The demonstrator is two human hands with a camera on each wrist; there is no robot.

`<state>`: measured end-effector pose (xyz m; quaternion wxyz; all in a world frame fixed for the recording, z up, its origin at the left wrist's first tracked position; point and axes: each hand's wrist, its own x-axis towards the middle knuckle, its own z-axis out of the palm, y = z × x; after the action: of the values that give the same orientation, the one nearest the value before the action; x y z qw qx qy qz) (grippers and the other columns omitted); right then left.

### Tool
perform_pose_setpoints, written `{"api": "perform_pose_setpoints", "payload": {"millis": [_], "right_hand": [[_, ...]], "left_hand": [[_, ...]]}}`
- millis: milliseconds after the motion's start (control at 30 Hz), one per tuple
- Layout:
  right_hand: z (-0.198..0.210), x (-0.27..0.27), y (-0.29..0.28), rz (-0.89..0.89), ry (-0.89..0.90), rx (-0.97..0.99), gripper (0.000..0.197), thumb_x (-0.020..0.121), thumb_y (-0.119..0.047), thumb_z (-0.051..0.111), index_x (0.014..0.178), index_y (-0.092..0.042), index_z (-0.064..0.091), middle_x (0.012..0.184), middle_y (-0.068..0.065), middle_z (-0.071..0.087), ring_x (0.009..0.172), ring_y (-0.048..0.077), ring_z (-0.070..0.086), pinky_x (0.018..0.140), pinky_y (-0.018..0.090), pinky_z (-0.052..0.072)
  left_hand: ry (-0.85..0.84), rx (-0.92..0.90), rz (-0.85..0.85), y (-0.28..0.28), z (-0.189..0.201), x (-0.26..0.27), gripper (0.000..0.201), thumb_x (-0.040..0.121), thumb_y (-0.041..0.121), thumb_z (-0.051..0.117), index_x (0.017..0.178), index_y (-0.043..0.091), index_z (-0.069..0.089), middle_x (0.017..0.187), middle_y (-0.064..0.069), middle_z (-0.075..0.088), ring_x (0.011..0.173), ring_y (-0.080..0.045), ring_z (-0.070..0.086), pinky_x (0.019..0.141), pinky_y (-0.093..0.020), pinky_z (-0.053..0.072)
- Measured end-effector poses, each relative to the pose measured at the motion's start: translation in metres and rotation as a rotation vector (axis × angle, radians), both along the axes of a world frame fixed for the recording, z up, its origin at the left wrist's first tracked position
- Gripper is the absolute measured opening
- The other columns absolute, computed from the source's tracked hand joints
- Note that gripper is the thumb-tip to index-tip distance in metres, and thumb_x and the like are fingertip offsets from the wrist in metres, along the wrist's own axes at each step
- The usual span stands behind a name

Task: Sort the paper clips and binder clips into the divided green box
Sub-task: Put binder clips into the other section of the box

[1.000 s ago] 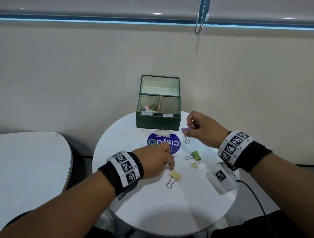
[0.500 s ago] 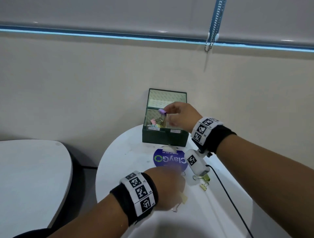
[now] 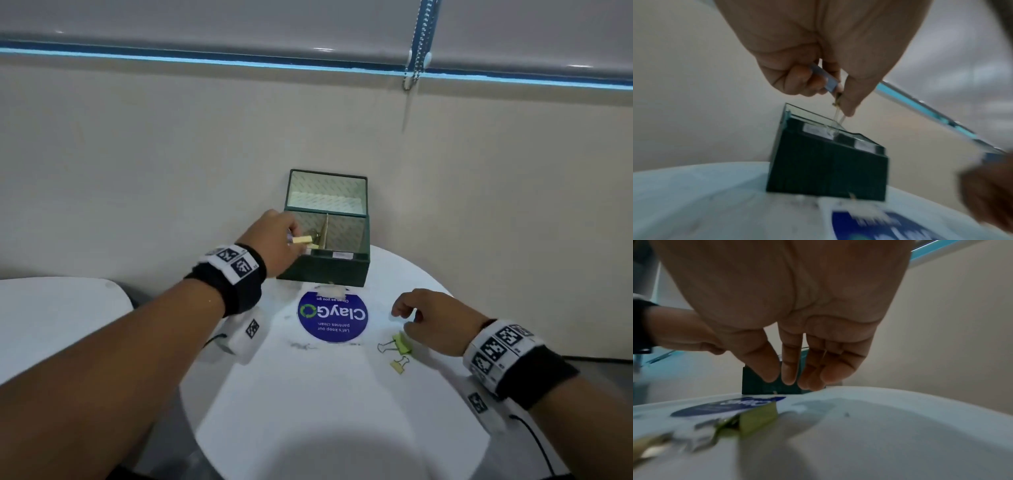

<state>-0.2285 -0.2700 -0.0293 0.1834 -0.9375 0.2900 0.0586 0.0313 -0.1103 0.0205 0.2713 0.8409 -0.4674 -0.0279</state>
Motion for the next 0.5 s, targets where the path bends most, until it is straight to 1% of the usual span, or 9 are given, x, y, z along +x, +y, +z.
{"api": "perform_pose_setpoints", "payload": {"millis": [100, 200, 267, 367, 433, 467, 500], "right_hand": [[-0.007, -0.01, 0.003, -0.009, 0.009, 0.052, 0.031, 0.085, -0.019, 0.058, 0.111, -0.036, 0.06, 0.11, -0.019, 0.055, 0.095, 0.006, 0.059, 0.088, 0.024, 0.047], [-0.01, -0.012, 0.004, -0.015, -0.019, 0.082, 0.028, 0.083, -0.026, 0.061, 0.106, -0.041, 0.058, 0.107, -0.022, 0.056, 0.096, 0.004, 0.06, 0.09, 0.026, 0.049], [-0.013, -0.011, 0.004, -0.015, -0.037, 0.082, 0.027, 0.082, -0.029, 0.064, 0.104, -0.043, 0.057, 0.104, -0.023, 0.056, 0.094, 0.004, 0.059, 0.089, 0.025, 0.049], [-0.015, -0.008, 0.006, -0.023, -0.039, 0.069, 0.028, 0.079, -0.029, 0.064, 0.103, -0.045, 0.058, 0.097, -0.025, 0.051, 0.09, 0.001, 0.056, 0.085, 0.023, 0.046], [-0.015, -0.007, 0.007, -0.012, -0.025, 0.057, 0.03, 0.079, -0.026, 0.064, 0.105, -0.042, 0.061, 0.095, -0.024, 0.05, 0.089, 0.0, 0.054, 0.083, 0.022, 0.045], [-0.016, -0.006, 0.008, -0.007, -0.022, 0.054, 0.03, 0.079, -0.024, 0.064, 0.105, -0.041, 0.063, 0.095, -0.023, 0.05, 0.087, -0.001, 0.053, 0.081, 0.021, 0.044], [-0.017, -0.006, 0.008, -0.008, -0.026, 0.05, 0.03, 0.08, -0.022, 0.063, 0.104, -0.04, 0.063, 0.094, -0.022, 0.05, 0.085, -0.002, 0.052, 0.079, 0.02, 0.042]], "left_hand": [[-0.001, 0.013, 0.097, -0.025, 0.005, 0.015, 0.015, 0.089, 0.031, 0.07, 0.091, 0.024, 0.056, 0.109, -0.002, 0.055, 0.088, -0.018, 0.055, 0.07, -0.027, 0.038], [-0.025, 0.068, 0.109, -0.043, 0.001, 0.018, 0.017, 0.091, 0.032, 0.066, 0.098, 0.021, 0.056, 0.109, -0.004, 0.06, 0.091, -0.021, 0.056, 0.071, -0.03, 0.04], [-0.042, 0.096, 0.113, -0.049, -0.005, 0.018, 0.019, 0.093, 0.035, 0.064, 0.101, 0.02, 0.055, 0.108, -0.005, 0.062, 0.09, -0.022, 0.057, 0.072, -0.031, 0.04], [-0.028, 0.093, 0.13, -0.053, -0.01, 0.018, 0.02, 0.096, 0.036, 0.061, 0.108, 0.021, 0.059, 0.114, -0.005, 0.065, 0.093, -0.022, 0.058, 0.076, -0.03, 0.042], [-0.034, 0.101, 0.126, -0.054, -0.01, 0.017, 0.03, 0.096, 0.038, 0.06, 0.122, 0.023, 0.061, 0.123, -0.005, 0.064, 0.103, -0.023, 0.061, 0.084, -0.031, 0.046], [-0.041, 0.107, 0.124, -0.053, -0.009, 0.016, 0.037, 0.095, 0.04, 0.061, 0.128, 0.024, 0.06, 0.13, -0.006, 0.061, 0.108, -0.024, 0.061, 0.089, -0.032, 0.046], [-0.051, 0.108, 0.125, -0.052, -0.007, 0.014, 0.041, 0.094, 0.041, 0.061, 0.132, 0.026, 0.059, 0.136, -0.007, 0.055, 0.11, -0.024, 0.06, 0.091, -0.033, 0.046]]}}
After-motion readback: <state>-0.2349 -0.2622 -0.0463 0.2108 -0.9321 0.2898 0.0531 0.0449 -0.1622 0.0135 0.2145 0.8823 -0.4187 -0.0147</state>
